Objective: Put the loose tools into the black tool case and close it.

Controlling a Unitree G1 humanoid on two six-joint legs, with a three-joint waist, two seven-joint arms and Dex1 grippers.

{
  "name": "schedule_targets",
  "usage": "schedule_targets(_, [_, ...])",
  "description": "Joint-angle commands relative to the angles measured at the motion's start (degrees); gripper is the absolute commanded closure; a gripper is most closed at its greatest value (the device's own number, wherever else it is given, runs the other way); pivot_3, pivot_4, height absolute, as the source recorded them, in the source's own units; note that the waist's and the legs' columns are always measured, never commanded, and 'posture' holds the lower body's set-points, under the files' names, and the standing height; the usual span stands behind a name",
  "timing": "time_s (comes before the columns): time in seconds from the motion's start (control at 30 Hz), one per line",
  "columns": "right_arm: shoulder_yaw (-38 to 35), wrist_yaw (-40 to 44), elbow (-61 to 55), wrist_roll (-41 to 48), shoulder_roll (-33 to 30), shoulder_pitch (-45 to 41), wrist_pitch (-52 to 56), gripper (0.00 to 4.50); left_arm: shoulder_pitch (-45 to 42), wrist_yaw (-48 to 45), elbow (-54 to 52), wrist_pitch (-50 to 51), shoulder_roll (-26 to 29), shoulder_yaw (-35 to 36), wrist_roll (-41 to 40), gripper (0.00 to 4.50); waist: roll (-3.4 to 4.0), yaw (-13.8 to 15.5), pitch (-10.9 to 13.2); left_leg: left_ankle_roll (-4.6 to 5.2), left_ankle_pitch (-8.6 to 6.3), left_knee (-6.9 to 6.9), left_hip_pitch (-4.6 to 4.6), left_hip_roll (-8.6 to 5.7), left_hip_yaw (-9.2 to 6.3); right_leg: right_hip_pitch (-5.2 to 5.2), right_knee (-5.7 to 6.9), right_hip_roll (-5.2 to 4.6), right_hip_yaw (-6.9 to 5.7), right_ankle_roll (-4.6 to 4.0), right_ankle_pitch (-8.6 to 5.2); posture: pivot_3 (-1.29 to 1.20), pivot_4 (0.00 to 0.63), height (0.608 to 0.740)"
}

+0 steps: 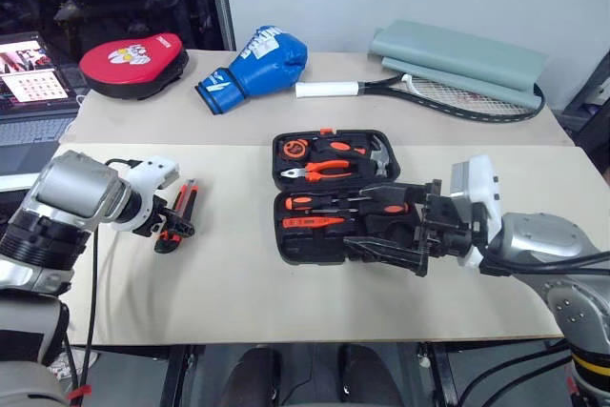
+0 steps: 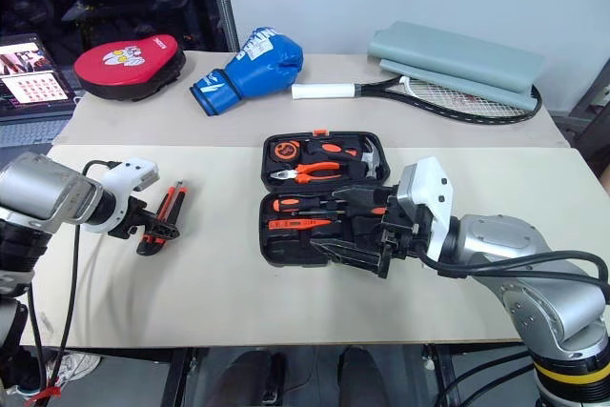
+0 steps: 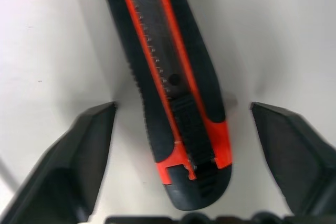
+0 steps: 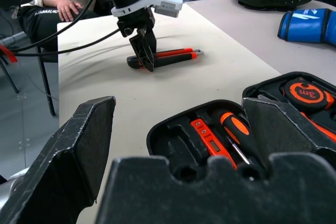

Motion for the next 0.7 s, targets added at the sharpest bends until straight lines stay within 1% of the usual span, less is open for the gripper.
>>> schedule_targets(0.03, [-2.62,-0.06,-1.87,0.67,-0.78,-0.14,-0.83,0.00,1.65,-0.12,0.52,-1.11,-0.99,0.07,-0.53,1.79,0.00,0.05,0.00,0.00,0.00,0.00,0.02,0.00,0.01,0.01,0.00,0.00,0.01,0.00,0.00,0.00,0.150,0.736])
schedule_targets(0.13, [-3.26,0.34,-1.94,0.55,-1.33,0.44,-0.97,0.00,1.88,0.14,0.96,-2.03,-1.59,0.53,-0.31,2.77,0.01,0.35,-0.01,0.00,0.00,0.00,0.01,-0.01,0.01,0.01,0.00,-0.02,0.01,0.00,0.00,0.00,0.150,0.736])
schedule_targets(0.27, [-4.03,0.47,-2.31,0.67,-1.94,1.41,-0.90,0.00,1.98,-0.39,2.13,-5.39,-1.53,0.79,0.50,2.77,0.06,0.82,-0.04,0.00,0.00,0.00,0.02,-0.01,0.01,0.02,0.00,-0.02,0.01,0.00,0.00,0.00,0.150,0.736])
schedule_targets(0.33, [-4.50,0.63,-2.51,0.81,-2.38,2.18,-0.87,0.00,1.39,-2.38,3.10,-9.39,-0.75,0.16,1.16,2.77,0.09,0.98,-0.05,-0.01,0.01,0.00,0.04,-0.01,0.02,0.03,0.03,-0.02,0.01,0.00,0.00,0.00,0.150,0.736])
schedule_targets(0.4, [-5.17,0.91,-2.64,1.01,-2.86,3.07,-0.78,0.00,-0.02,-6.22,4.12,-17.46,0.31,-1.98,3.33,2.77,0.08,1.20,-0.05,-0.01,0.05,0.00,0.04,-0.01,0.00,0.03,0.05,-0.02,-0.01,-0.02,0.01,0.00,0.150,0.736])
schedule_targets(0.47, [-6.08,1.23,-2.80,1.23,-3.51,4.27,-0.65,0.00,-3.79,-10.78,7.11,-26.38,0.60,-4.92,6.87,2.77,0.08,1.38,-0.05,-0.03,0.09,0.01,0.04,-0.01,-0.01,0.04,0.04,-0.02,-0.03,-0.03,0.02,0.00,0.150,0.736])
schedule_targets(0.5, [-6.61,1.47,-2.82,1.36,-3.84,4.91,-0.56,0.00,-6.08,-13.01,8.90,-32.05,0.11,-5.94,8.77,2.77,0.04,1.43,-0.03,-0.03,0.10,0.04,-0.01,-0.01,-0.02,0.04,0.03,-0.02,-0.06,-0.04,0.02,0.00,0.150,0.736])
schedule_targets(0.57, [-7.52,2.00,-2.78,1.52,-4.53,5.86,-0.37,0.00,-10.66,-17.85,11.27,-39.50,-1.57,-7.45,10.65,2.77,-0.04,1.59,0.02,-0.03,0.11,0.17,-0.20,-0.01,-0.04,-0.04,0.00,-0.01,-0.13,-0.04,0.04,0.00,0.150,0.736])
schedule_targets(0.7, [-9.03,3.06,-3.17,1.21,-6.57,8.11,-0.11,0.00,-20.60,-30.16,13.16,-47.88,-7.80,-10.51,11.59,2.77,-0.10,1.78,0.05,0.10,0.03,0.38,-0.53,-0.05,-0.03,-0.12,-0.18,-0.03,-0.17,0.09,0.11,0.00,0.150,0.736])
